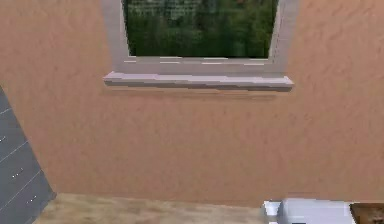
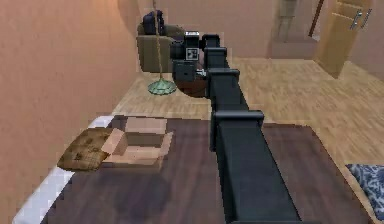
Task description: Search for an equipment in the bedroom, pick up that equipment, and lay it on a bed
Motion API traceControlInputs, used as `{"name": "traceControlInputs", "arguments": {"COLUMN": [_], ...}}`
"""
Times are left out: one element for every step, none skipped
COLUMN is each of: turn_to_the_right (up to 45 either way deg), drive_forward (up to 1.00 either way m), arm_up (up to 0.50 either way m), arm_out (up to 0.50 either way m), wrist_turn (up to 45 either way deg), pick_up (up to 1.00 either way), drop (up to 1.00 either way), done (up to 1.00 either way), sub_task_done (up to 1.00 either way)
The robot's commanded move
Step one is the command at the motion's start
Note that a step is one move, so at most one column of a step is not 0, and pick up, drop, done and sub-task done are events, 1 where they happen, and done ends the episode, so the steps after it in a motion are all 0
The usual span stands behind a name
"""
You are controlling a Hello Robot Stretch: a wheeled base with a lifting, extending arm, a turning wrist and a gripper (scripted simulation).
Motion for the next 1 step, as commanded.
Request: {"name": "traceControlInputs", "arguments": {"turn_to_the_right": [-30.0], "drive_forward": [0.00], "arm_up": [0.00], "arm_out": [0.00], "wrist_turn": [0.0], "pick_up": [0.00], "drop": [0.00], "done": [0.00], "sub_task_done": [0.00]}}
